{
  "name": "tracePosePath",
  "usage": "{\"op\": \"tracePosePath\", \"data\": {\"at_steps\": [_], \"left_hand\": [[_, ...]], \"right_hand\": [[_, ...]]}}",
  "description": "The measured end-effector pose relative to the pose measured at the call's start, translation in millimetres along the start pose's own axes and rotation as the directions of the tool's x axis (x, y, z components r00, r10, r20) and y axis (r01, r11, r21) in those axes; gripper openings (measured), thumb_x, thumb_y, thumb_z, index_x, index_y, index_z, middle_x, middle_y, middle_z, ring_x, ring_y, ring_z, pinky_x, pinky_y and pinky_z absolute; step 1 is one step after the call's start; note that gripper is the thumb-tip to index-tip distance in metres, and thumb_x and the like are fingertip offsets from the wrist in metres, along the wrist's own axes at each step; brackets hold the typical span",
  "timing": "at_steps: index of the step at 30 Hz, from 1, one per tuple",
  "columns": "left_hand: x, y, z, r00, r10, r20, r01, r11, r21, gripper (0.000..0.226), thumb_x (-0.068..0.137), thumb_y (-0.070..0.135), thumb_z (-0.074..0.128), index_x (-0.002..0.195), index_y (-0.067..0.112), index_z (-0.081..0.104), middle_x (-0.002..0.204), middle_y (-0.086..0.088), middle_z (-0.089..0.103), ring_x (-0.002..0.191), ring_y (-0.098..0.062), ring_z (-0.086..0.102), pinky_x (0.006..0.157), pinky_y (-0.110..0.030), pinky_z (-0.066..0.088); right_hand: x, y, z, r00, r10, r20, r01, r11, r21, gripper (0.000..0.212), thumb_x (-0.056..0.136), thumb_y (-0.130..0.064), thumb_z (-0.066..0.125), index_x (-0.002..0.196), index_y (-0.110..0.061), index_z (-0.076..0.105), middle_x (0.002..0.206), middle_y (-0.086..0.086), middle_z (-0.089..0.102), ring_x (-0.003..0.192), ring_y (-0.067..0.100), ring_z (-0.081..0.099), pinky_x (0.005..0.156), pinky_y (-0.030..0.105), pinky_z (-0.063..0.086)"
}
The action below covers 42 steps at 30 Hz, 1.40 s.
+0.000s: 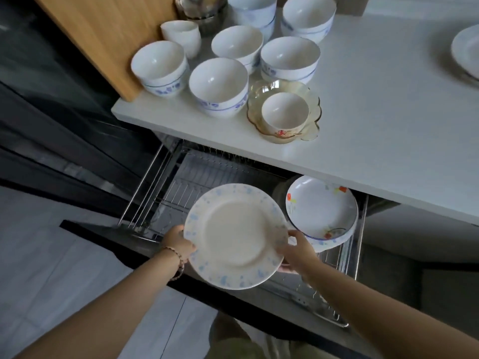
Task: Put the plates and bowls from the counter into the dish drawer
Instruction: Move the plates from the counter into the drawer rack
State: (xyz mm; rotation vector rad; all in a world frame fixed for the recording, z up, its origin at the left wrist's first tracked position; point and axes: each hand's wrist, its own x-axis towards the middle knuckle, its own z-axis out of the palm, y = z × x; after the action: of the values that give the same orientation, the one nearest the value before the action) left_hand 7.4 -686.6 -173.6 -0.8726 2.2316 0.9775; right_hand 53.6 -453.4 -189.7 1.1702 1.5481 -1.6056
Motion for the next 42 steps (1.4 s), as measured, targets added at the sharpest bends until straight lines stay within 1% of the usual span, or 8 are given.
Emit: {"op": "tracePosePath", "data": {"at_steps": [9,13,16,19,27,34,38,42], "left_hand": [[178.5,21.6,18.0,0.997,0.036,0.075,-0.051,0.975,0.216,0.046,0.082,-0.008,0.050,0.125,0.009,0.049,0.121,-0.012,0.060,0.103,-0.028,0.058,0.070,-0.026,0.050],[235.7,23.5,48.2,0.993,0.055,0.100,-0.078,0.965,0.251,0.040,0.080,-0.007,0.051,0.118,0.005,0.053,0.117,-0.013,0.063,0.106,-0.028,0.060,0.078,-0.026,0.048],[258.4,24.0,69.5,0.988,0.066,0.142,-0.105,0.951,0.290,0.035,0.079,-0.005,0.054,0.112,0.006,0.055,0.115,-0.013,0.065,0.106,-0.027,0.061,0.080,-0.025,0.046],[270.9,24.6,85.0,0.983,0.096,0.156,-0.141,0.938,0.317,0.027,0.079,-0.004,0.054,0.102,0.010,0.051,0.112,-0.015,0.065,0.105,-0.028,0.062,0.087,-0.029,0.049],[278.1,24.0,89.9,0.970,0.125,0.208,-0.201,0.893,0.402,0.036,0.081,0.000,0.051,0.117,0.007,0.050,0.115,-0.014,0.065,0.106,-0.031,0.062,0.091,-0.035,0.051],[231.9,46.2,65.0,0.955,0.108,0.275,-0.268,0.709,0.652,0.050,0.088,0.016,0.054,0.134,0.005,0.035,0.137,-0.020,0.035,0.124,-0.039,0.046,0.103,-0.042,0.040],[160.1,80.4,56.5,0.842,0.158,0.515,-0.516,0.513,0.686,0.035,0.091,0.013,0.042,0.124,0.007,0.051,0.132,-0.014,0.053,0.119,-0.028,0.053,0.098,-0.030,0.043],[59.9,120.1,77.4,0.725,0.178,0.665,-0.667,0.422,0.614,0.028,0.091,0.017,0.039,0.112,0.021,0.058,0.126,-0.004,0.059,0.108,-0.021,0.055,0.085,-0.022,0.040]], "right_hand": [[139.3,-14.4,89.1,0.982,0.114,-0.152,-0.083,0.977,0.197,0.055,0.087,-0.001,0.047,0.137,-0.023,0.042,0.104,0.012,0.056,0.065,0.019,0.053,0.054,0.025,0.045],[193.0,-11.1,104.1,0.967,0.139,-0.214,-0.082,0.964,0.254,0.052,0.084,0.002,0.047,0.130,-0.023,0.048,0.105,0.012,0.062,0.084,0.026,0.056,0.080,0.044,0.056],[215.9,-0.8,105.3,0.939,0.170,-0.299,-0.075,0.950,0.304,0.056,0.073,0.010,0.055,0.123,-0.015,0.056,0.098,0.004,0.066,0.090,0.024,0.058,0.093,0.044,0.052],[221.3,2.9,112.3,0.908,0.149,-0.390,-0.005,0.938,0.347,0.048,0.069,0.015,0.056,0.108,-0.013,0.061,0.113,0.015,0.066,0.092,0.024,0.057,0.095,0.043,0.050],[204.5,0.1,124.0,0.860,0.142,-0.490,-0.041,0.976,0.212,0.059,0.080,0.001,0.055,0.137,-0.006,0.042,0.132,0.011,0.058,0.122,0.028,0.054,0.103,0.037,0.042],[166.4,3.5,88.1,0.942,0.152,-0.298,-0.200,0.970,-0.137,0.043,0.086,-0.012,0.057,0.129,-0.009,0.054,0.126,0.013,0.061,0.111,0.028,0.058,0.090,0.028,0.045],[117.2,2.7,42.8,0.974,0.106,-0.198,-0.154,0.958,-0.244,0.036,0.085,-0.011,0.056,0.121,-0.005,0.061,0.094,0.009,0.061,0.080,0.020,0.056,0.057,0.020,0.041],[46.7,-0.9,-25.4,0.980,0.060,-0.192,-0.127,0.923,-0.362,0.035,0.087,-0.013,0.054,0.120,-0.002,0.060,0.105,0.016,0.067,0.081,0.019,0.059,0.067,0.022,0.047]]}}
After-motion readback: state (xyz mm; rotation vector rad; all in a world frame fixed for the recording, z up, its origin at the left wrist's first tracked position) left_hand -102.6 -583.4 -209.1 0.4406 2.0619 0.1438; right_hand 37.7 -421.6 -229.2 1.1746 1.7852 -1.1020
